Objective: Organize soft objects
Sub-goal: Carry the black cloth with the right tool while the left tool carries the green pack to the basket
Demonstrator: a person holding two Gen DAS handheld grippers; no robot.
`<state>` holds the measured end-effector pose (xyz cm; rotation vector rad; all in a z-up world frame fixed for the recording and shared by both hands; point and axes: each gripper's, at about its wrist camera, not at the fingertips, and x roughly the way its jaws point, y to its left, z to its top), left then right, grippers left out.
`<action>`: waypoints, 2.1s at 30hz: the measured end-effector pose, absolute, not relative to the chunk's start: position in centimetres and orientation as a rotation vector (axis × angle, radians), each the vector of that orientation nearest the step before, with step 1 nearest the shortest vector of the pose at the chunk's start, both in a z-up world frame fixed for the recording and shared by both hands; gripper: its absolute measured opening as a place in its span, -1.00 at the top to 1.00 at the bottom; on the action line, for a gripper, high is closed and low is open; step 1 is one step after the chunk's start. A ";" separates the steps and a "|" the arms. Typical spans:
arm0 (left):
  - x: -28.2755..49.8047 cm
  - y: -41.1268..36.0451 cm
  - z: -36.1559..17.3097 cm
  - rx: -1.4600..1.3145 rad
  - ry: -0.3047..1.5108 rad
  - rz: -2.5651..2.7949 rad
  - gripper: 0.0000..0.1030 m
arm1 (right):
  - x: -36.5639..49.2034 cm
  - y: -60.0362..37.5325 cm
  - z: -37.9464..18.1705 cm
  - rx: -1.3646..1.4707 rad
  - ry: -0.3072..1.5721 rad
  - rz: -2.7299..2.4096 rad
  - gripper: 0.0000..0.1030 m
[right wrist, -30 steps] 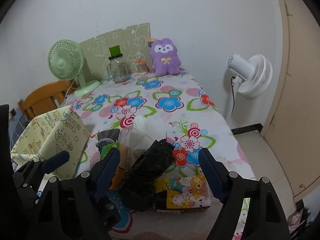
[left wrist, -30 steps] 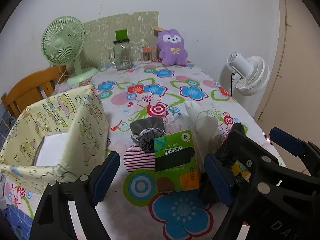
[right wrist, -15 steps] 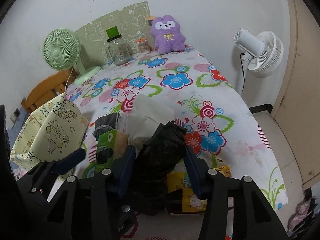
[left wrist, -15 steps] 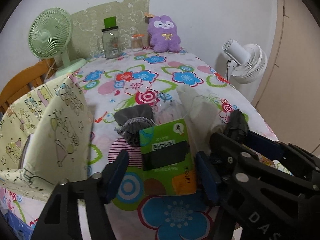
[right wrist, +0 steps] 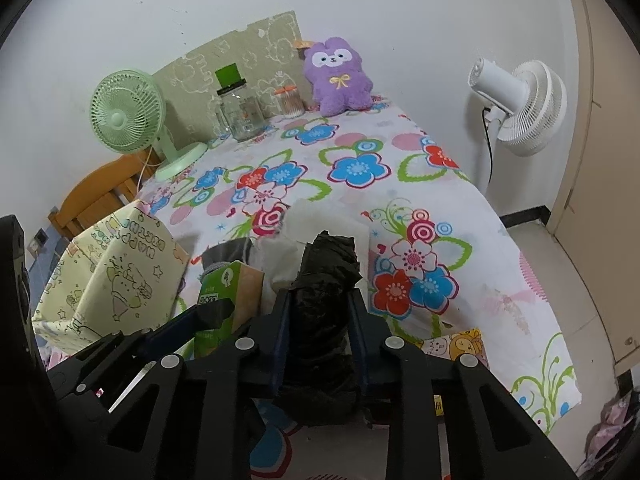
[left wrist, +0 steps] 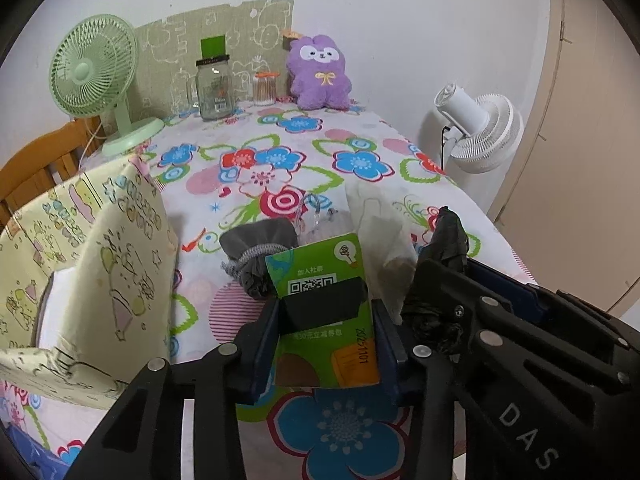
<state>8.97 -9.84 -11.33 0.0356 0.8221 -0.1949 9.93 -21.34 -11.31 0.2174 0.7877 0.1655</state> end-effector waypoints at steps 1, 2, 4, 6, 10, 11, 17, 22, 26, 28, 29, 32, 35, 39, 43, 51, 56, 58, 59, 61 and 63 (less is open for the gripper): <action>8.9 -9.8 -11.1 0.036 0.819 -0.194 0.14 | 9.9 -21.3 -11.1 0.215 0.783 0.166 0.44; 9.0 -9.8 -10.9 0.037 0.816 -0.191 0.14 | 9.9 -21.2 -10.9 0.211 0.778 0.161 0.46; 9.1 -9.8 -10.4 0.038 0.807 -0.189 0.14 | 9.9 -21.1 -10.4 0.199 0.769 0.153 0.47; 9.0 -9.8 -9.8 0.041 0.794 -0.189 0.14 | 9.9 -21.2 -9.9 0.196 0.758 0.148 0.48; 9.0 -9.9 -8.5 0.047 0.769 -0.194 0.14 | 9.8 -21.3 -8.7 0.191 0.734 0.145 0.56; 9.0 -10.0 -8.2 0.048 0.764 -0.196 0.14 | 9.8 -21.3 -8.3 0.189 0.726 0.145 0.56; 8.7 -10.2 -6.2 0.061 0.722 -0.199 0.14 | 9.6 -21.3 -6.4 0.179 0.685 0.148 0.59; 8.5 -9.8 -4.8 0.069 0.690 -0.189 0.14 | 9.4 -20.9 -4.9 0.162 0.664 0.144 0.60; 8.2 -9.4 -3.8 0.071 0.669 -0.183 0.14 | 9.1 -20.5 -3.7 0.149 0.643 0.143 0.60; 8.0 -9.1 -3.2 0.073 0.659 -0.180 0.14 | 8.9 -20.3 -3.2 0.142 0.634 0.144 0.60; 8.0 -9.0 -3.1 0.073 0.657 -0.179 0.14 | 8.8 -20.1 -2.9 0.140 0.629 0.144 0.60; 7.8 -8.5 -2.3 0.071 0.644 -0.174 0.14 | 8.6 -19.7 -2.2 0.133 0.618 0.148 0.60; 7.5 -8.0 -1.7 0.070 0.630 -0.170 0.14 | 8.5 -19.2 -1.6 0.125 0.610 0.155 0.60; 7.3 -7.3 -1.1 0.072 0.620 -0.163 0.14 | 8.3 -18.4 -0.8 0.112 0.600 0.163 0.60; 7.2 -6.1 -0.7 0.075 0.612 -0.150 0.14 | 8.2 -17.5 -0.3 0.102 0.593 0.180 0.60; 6.8 -3.5 0.0 0.068 0.598 -0.119 0.14 | 8.2 -15.0 0.5 0.087 0.591 0.221 0.60; 6.9 -1.9 0.3 0.060 0.599 -0.104 0.14 | 8.4 -13.1 0.8 0.078 0.593 0.254 0.60; 6.8 -1.2 0.4 0.057 0.596 -0.094 0.14 | 8.5 -12.4 1.0 0.074 0.592 0.263 0.60; 6.9 -0.9 0.5 0.056 0.595 -0.090 0.14 | 8.6 -12.0 1.0 0.072 0.592 0.270 0.60; 6.9 -0.1 0.6 0.049 0.592 -0.081 0.14 | 8.7 -11.1 1.2 0.067 0.592 0.281 0.60; 6.9 0.6 0.6 0.042 0.591 -0.073 0.14 | 8.9 -10.3 1.3 0.061 0.592 0.290 0.60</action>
